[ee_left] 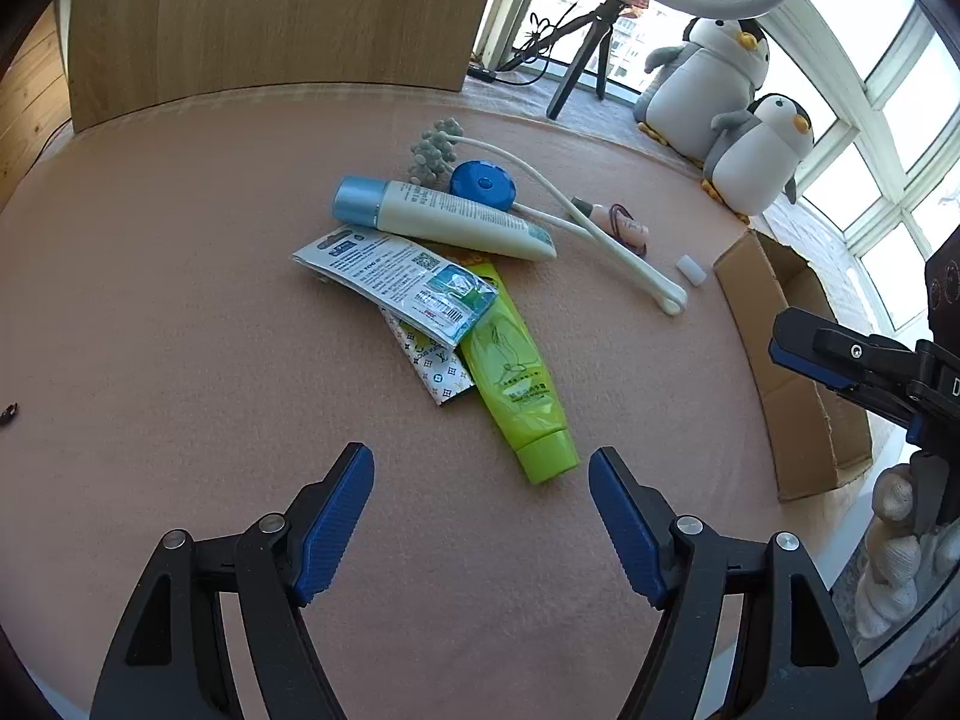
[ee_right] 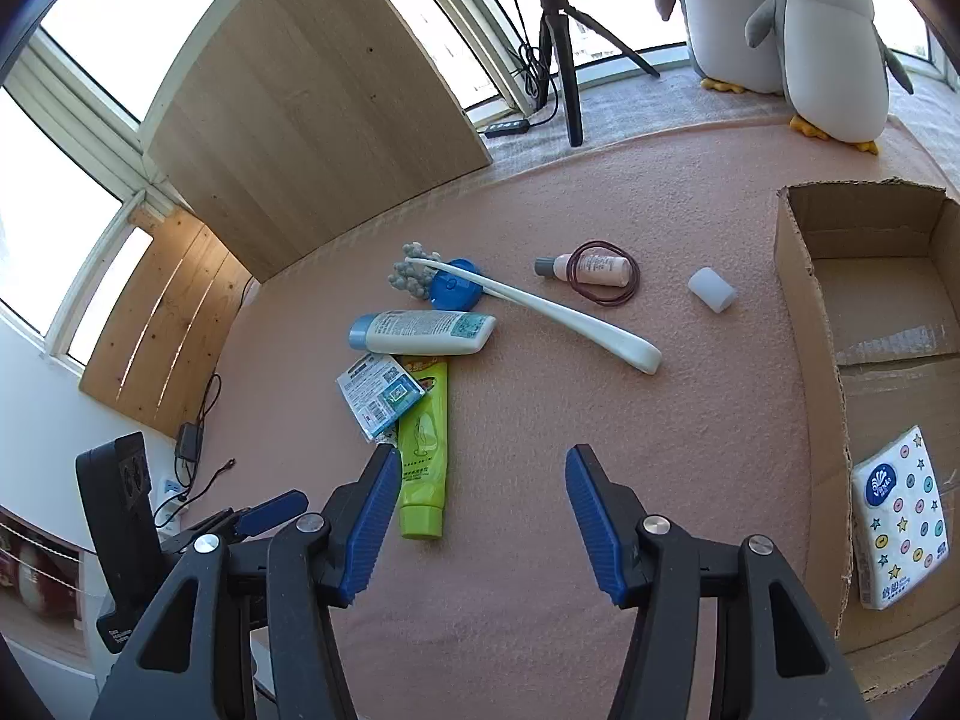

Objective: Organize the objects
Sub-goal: 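Close the right tool on the green tube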

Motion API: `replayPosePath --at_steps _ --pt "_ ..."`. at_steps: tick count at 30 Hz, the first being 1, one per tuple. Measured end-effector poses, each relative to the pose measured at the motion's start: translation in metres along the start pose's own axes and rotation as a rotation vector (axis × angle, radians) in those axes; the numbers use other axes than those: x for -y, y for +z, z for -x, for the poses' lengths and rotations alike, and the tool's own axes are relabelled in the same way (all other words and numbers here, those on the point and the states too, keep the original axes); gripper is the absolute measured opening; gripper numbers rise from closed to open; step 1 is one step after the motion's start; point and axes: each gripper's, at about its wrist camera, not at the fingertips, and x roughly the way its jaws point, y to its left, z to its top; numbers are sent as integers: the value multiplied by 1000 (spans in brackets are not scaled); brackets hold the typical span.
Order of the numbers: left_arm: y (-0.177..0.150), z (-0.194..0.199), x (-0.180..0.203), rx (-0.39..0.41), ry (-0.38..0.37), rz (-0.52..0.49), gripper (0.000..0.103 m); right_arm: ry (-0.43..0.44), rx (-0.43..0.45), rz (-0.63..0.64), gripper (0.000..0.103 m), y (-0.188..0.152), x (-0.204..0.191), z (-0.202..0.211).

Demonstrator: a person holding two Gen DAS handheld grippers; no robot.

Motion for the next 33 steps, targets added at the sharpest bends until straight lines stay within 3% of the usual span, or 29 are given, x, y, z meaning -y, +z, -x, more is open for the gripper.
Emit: replayPosePath --at_steps 9,24,33 --pt "0 -11 -10 -18 -16 9 75 -3 -76 13 53 5 -13 -34" --pt "3 -55 6 -106 -131 21 59 40 -262 0 53 6 -23 -103" --pt "8 -70 17 -116 -159 13 57 78 -330 -30 45 5 -22 -128"
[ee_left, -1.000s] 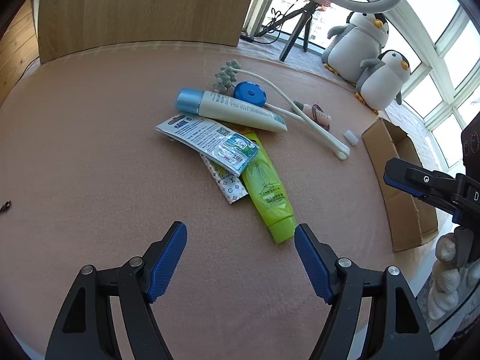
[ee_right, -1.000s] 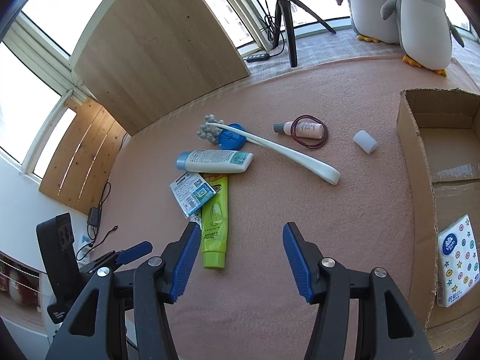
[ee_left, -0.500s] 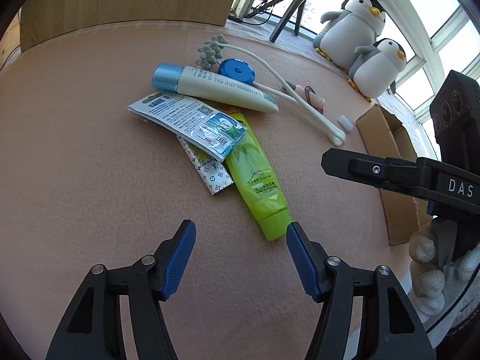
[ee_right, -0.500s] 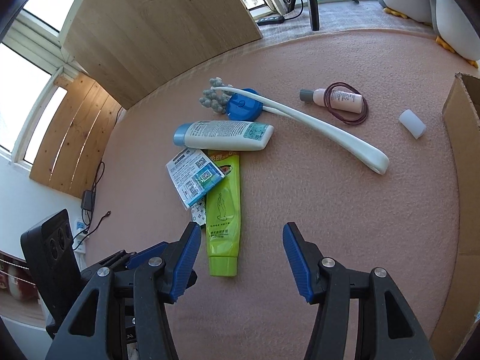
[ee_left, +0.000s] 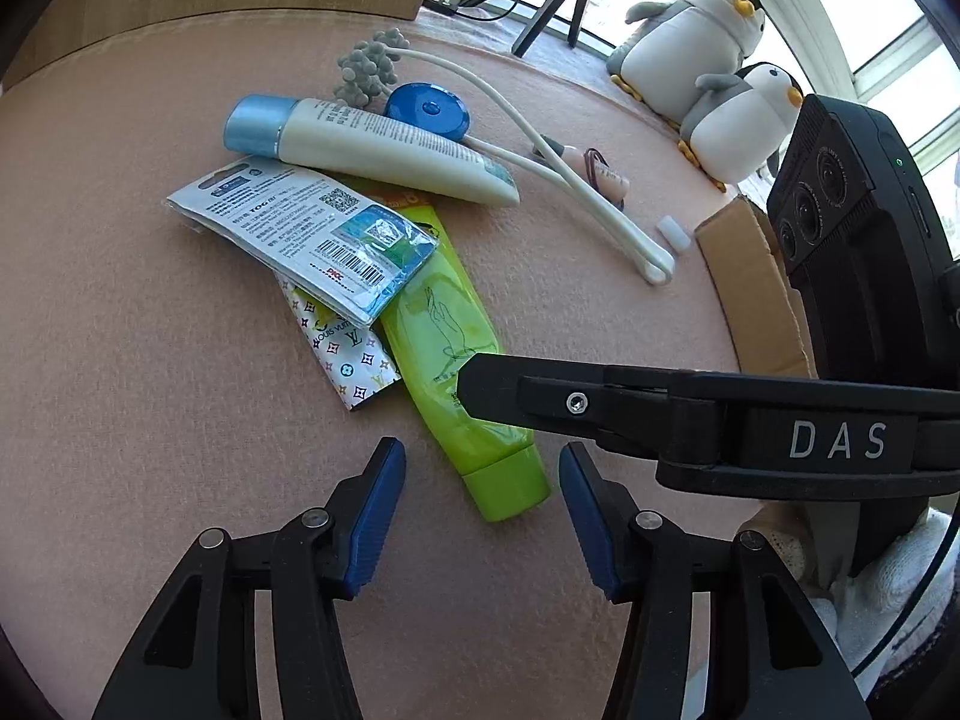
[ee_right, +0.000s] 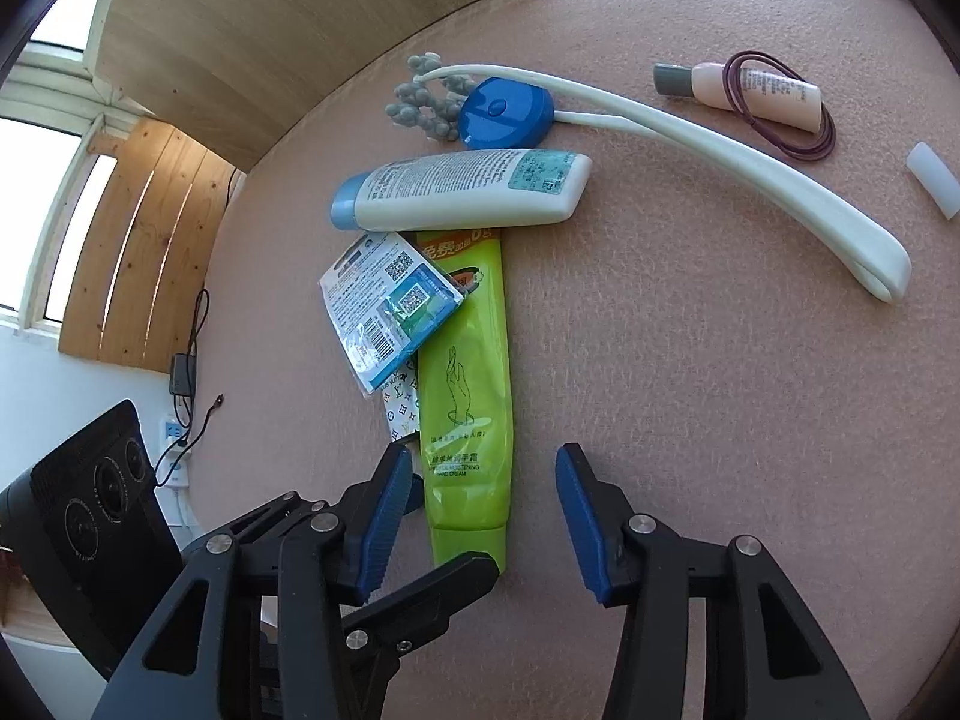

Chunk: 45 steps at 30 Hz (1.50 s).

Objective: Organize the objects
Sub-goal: 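Close the right tool on the green tube, then carry the green tube with the right tool over the box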

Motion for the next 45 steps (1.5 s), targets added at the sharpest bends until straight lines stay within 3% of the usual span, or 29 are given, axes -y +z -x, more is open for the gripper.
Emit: replayPosePath --at_steps 5,22,45 --pt "4 -3 1 -6 -23 -2 49 22 -29 13 33 0 -3 -5" --pt "-18 -7 40 -18 -48 -54 45 15 13 -9 31 -39 20 25" --pt "-16 17 168 61 -133 -269 45 -28 271 -65 31 -77 62 153"
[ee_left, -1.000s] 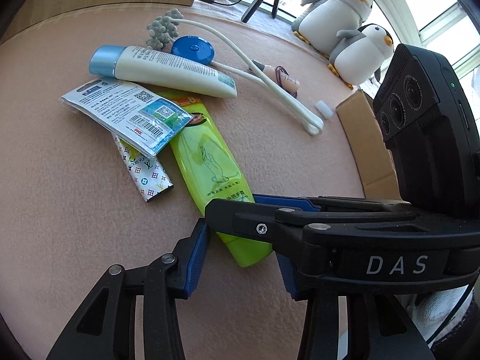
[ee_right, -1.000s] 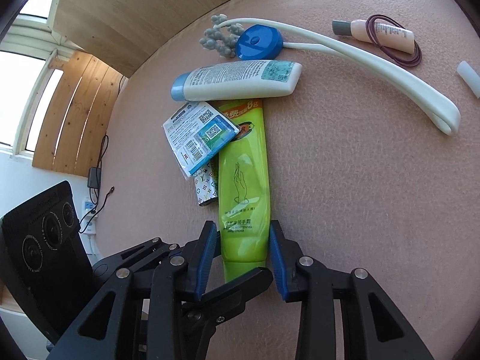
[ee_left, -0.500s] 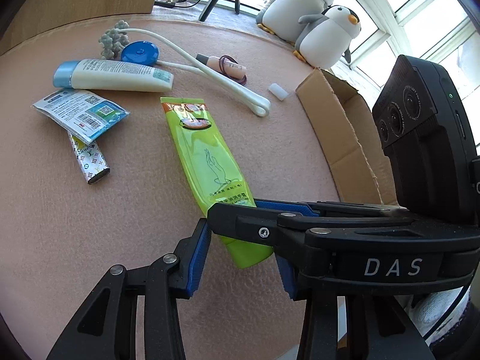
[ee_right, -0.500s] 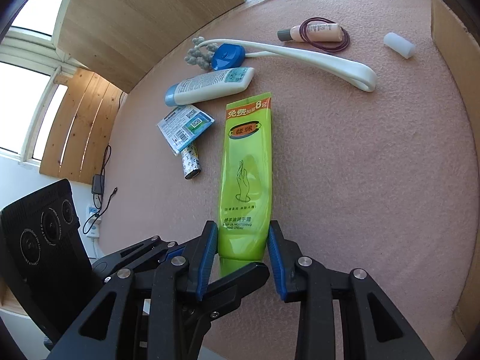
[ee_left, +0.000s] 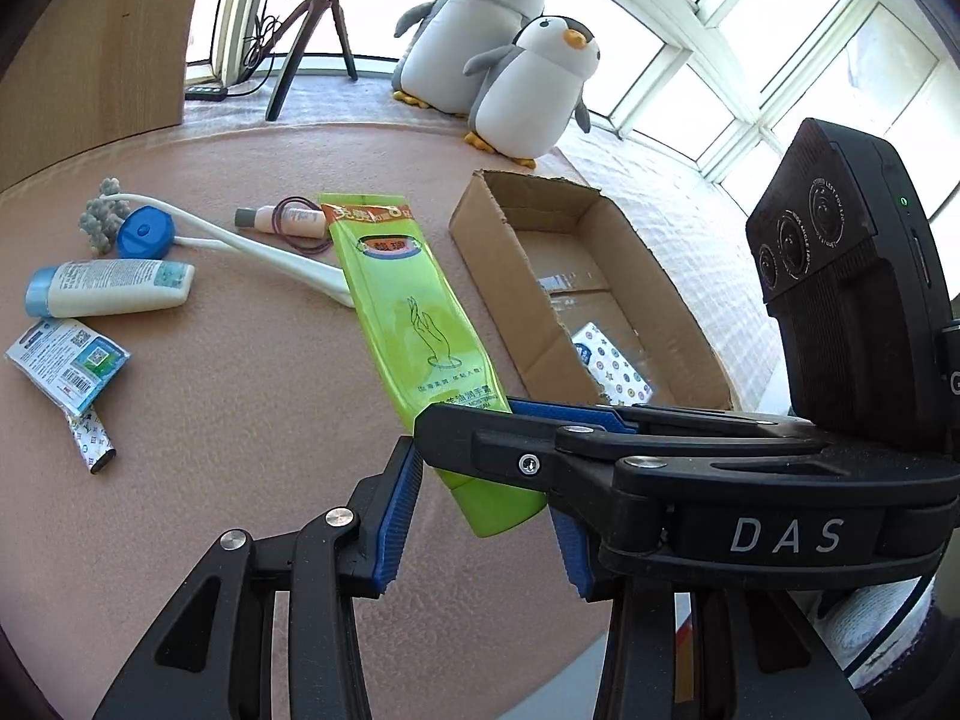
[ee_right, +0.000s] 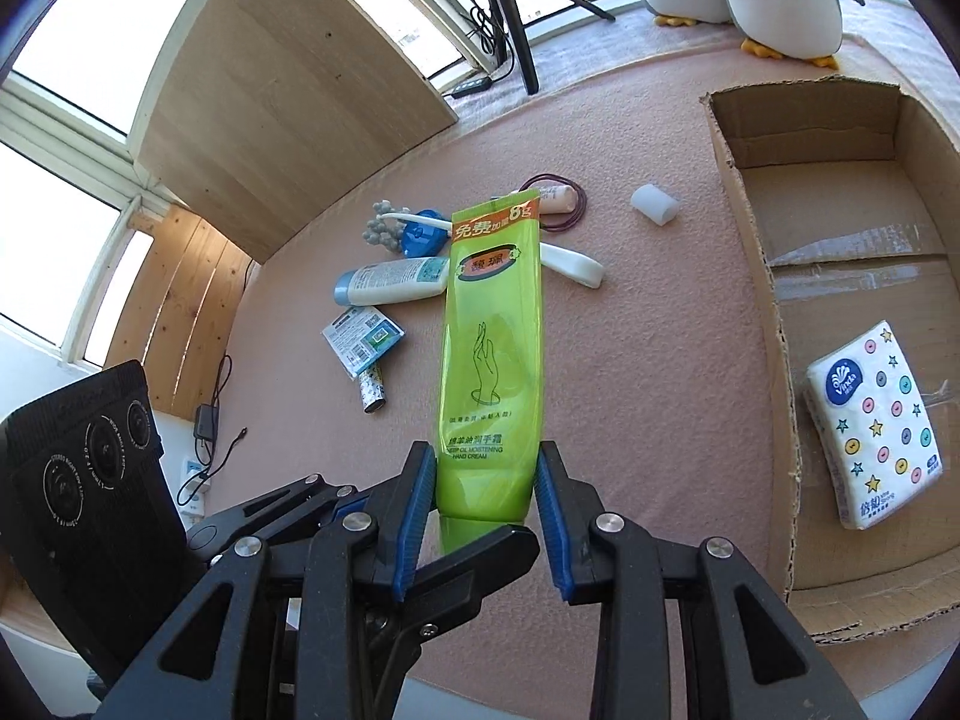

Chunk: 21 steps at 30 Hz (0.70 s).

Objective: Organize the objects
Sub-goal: 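Carry the green tube with the right tool over the box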

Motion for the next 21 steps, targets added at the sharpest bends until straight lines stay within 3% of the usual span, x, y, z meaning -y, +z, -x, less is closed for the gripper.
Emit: replayPosePath --at_steps 14,21 --pt "25 -62 95 -44 -89 -134 45 -67 102 -126 31 -10 84 71" --pt "31 -81 123 -58 -114 -172 45 -92 130 -155 31 -13 108 90"
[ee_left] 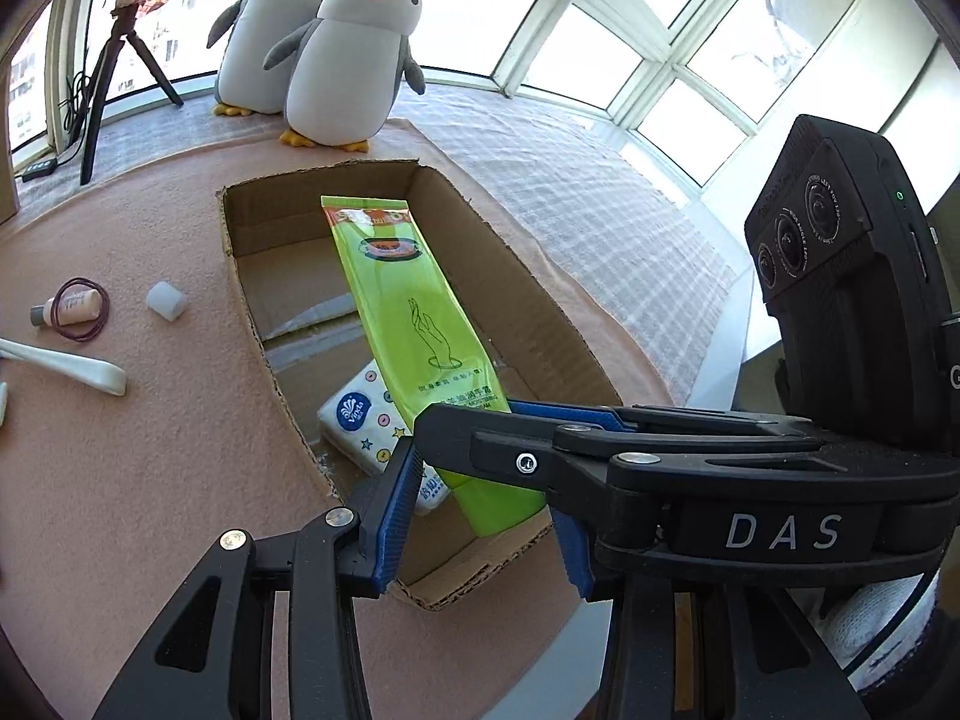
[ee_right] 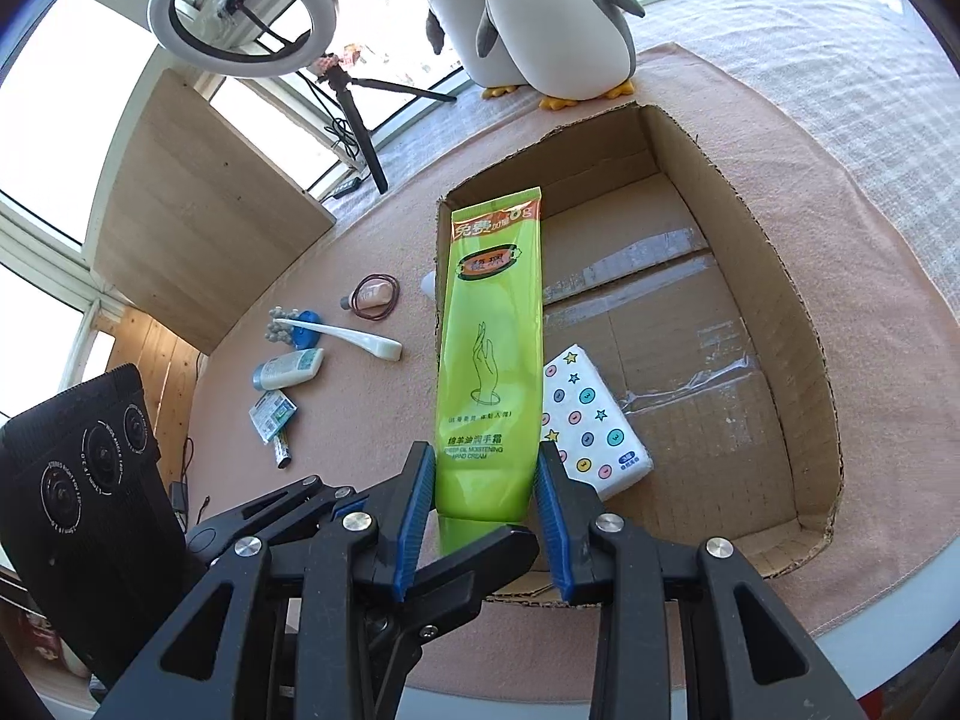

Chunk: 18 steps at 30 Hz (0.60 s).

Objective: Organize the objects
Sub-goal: 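Carry the green tube with the right tool over the box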

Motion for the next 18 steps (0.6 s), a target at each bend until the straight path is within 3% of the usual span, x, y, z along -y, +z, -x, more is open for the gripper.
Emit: replayPosePath --at_steps 5,12,18 --pt "3 -5 6 -6 -7 2 46 -20 16 2 32 3 5 4" --pt "1 -2 -2 -9 17 8 48 -66 47 18 48 6 3 6" --pt "-6 8 -14 -3 29 27 48 -64 46 18 49 4 -4 2"
